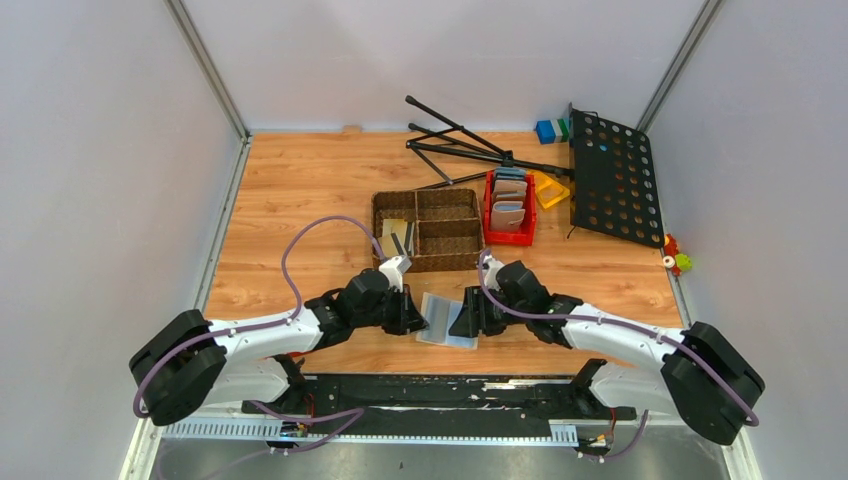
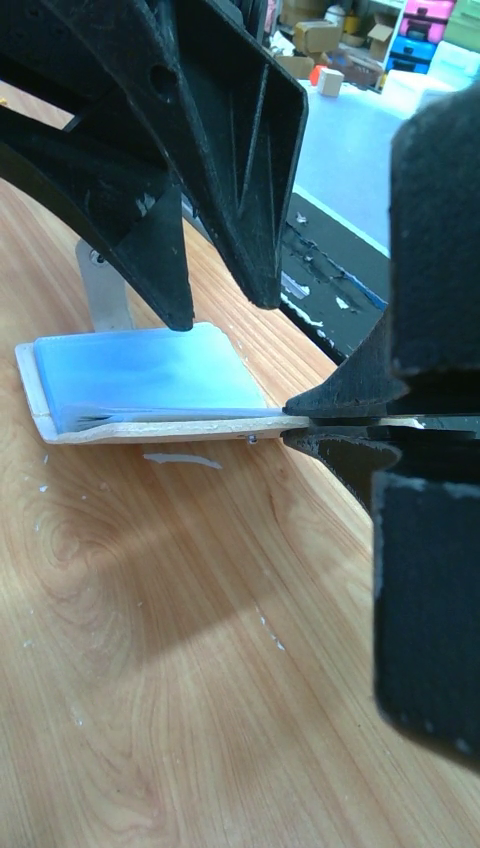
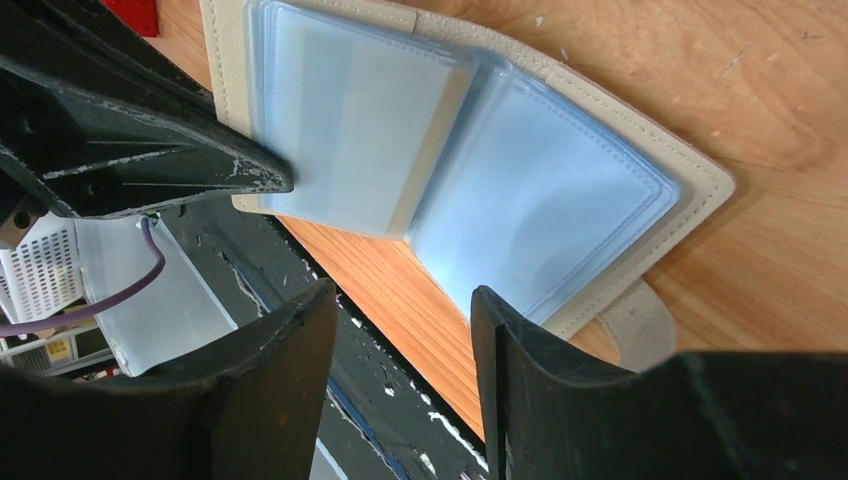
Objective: Take the credit cards out of the card holder
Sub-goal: Remove the credit card from the card holder.
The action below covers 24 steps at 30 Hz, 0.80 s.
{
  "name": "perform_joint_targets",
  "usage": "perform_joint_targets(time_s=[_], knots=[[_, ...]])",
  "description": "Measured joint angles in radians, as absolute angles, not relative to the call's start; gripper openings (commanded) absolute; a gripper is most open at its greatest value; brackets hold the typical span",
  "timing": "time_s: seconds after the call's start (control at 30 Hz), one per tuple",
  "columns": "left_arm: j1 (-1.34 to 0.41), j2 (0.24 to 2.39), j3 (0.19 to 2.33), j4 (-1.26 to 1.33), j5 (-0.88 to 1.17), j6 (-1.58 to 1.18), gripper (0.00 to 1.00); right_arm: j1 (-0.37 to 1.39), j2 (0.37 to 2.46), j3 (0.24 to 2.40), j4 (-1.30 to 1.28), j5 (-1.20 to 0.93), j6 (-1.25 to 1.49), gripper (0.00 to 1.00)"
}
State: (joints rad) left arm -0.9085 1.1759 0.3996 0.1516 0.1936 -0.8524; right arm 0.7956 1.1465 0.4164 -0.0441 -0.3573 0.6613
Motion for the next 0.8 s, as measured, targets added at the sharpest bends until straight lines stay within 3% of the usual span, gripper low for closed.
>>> perform_joint_targets(time_s=[0.17,0.4,0.53,0.63,0.8], knots=[[-0.908,1.176,0.393,0.166,0.202,-0.862,0.01,0.796,1.169,0.418,-0.022,-0.358,0.679,0.47],[-0.908,1.203,0.38,0.216,0.223,-0.885,0.15,0.796,1.242,0.429,0.002,-0.336,0.713,0.39],[-0.908,1.214,0.378,0.237,0.237,-0.895,0.22,0.796,1.291,0.439,0.006,-0.321,0.729,0.25],[-0.908,1.214,0.368,0.264,0.25,-0.904,0.22,0.796,1.322,0.45,0.007,-0.313,0.736,0.18],[-0.893,1.214,0.337,0.323,0.28,-0.926,0.2,0.796,1.34,0.453,0.014,-0.311,0.739,0.16]])
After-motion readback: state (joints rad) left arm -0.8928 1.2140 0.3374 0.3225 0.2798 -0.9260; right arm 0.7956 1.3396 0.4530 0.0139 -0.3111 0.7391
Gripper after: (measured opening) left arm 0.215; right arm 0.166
